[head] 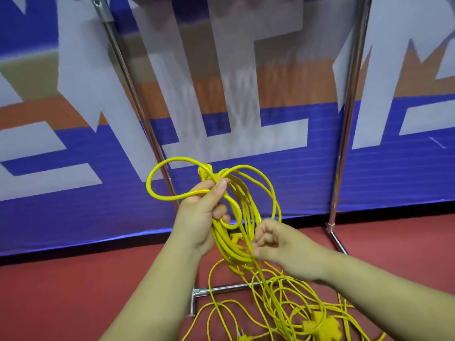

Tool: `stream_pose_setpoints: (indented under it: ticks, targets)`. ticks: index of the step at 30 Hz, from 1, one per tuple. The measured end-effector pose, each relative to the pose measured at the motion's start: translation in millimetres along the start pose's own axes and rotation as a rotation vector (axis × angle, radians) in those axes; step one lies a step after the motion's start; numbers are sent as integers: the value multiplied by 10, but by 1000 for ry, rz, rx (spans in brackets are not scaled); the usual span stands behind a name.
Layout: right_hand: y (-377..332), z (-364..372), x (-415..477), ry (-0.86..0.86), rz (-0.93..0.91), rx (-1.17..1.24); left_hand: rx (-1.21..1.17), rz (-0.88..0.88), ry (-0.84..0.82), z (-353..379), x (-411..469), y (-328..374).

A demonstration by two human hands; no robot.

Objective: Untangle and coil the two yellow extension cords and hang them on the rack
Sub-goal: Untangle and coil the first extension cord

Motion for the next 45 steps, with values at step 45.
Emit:
stream_pose_setpoints:
  ticks: [45]
  targets:
    - [144, -937, -99, 353, 262, 502, 186, -225, -96, 113, -214, -580]
Point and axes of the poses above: each hand's wrist, its own x-axis towards the middle knuckle, its own z-axis out of the palm, y = z × x, the point moved 8 cm from there along x, towards the middle knuckle
